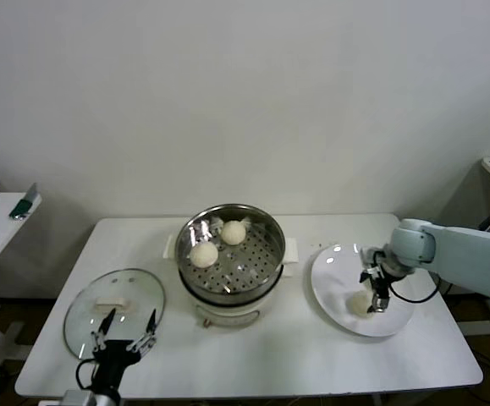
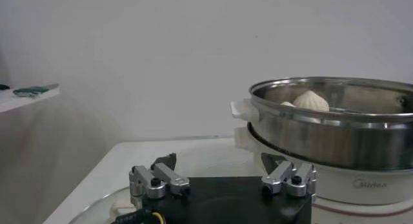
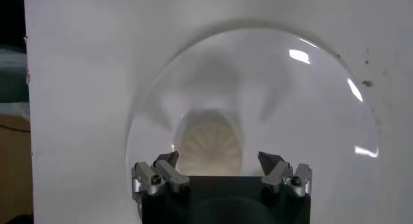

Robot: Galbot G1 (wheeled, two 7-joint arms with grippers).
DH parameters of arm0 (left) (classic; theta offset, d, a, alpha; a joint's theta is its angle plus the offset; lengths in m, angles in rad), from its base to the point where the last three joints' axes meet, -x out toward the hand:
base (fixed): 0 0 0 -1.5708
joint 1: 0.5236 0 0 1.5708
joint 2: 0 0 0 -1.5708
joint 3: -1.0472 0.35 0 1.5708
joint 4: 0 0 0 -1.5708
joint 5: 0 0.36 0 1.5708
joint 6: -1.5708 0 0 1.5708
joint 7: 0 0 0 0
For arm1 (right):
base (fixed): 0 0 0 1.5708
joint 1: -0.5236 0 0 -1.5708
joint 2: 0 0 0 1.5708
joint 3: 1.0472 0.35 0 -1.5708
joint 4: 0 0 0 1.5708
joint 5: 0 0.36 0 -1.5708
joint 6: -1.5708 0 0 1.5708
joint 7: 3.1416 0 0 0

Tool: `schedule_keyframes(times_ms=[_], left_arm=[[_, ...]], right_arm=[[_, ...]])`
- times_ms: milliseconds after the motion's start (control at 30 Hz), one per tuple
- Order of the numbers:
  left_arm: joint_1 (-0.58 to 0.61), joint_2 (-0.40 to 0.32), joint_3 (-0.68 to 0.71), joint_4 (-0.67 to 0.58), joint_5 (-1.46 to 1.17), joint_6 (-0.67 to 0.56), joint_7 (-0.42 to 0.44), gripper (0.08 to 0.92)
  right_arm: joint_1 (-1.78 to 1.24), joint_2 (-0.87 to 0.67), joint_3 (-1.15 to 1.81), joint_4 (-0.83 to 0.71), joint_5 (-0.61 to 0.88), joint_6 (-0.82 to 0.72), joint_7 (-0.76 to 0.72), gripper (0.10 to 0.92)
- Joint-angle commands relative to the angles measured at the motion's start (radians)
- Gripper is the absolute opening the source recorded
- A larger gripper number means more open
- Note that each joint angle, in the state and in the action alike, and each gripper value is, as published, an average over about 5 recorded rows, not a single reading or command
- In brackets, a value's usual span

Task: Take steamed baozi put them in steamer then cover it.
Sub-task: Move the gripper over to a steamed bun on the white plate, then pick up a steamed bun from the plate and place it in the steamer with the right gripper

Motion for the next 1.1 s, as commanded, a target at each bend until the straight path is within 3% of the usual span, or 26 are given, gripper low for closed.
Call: schedule_keyframes(times_ms=[33,167,433,600,867,1100], left_arm=[[-0.004,0.001,0.002,0.002,0.002,0.003,0.001,0.823],[-0.007,0.002,0.002,0.004,0.002,0.005,0.001,0.823],[-0.014,0.003,0.003,0.007,0.002,0.005,0.001,0.823],[-0.015,0.004,0.001,0.008,0.001,0.004,0.001,0.823],[-0.019,0.003,0.01,0.003,0.009,0.005,0.001,0.823],[-0.022,0.007,0.012,-0.008,0.011,0.007,0.002,0.823]], right_arm=[[-0.079,0.018,0.042,-0.031,-0.024,-0.01,0.01,0.823],[-0.078,0.023,0.046,-0.045,-0.033,-0.009,0.008,0.808],[-0.043,0.025,0.026,-0.037,-0.025,0.001,-0.015,0.674],[0.079,0.032,-0.033,-0.017,-0.029,0.056,-0.069,0.638],[0.543,0.179,-0.214,-0.006,0.004,0.274,-0.219,0.636],[0.72,0.337,-0.112,0.043,-0.009,0.493,-0.267,0.636]])
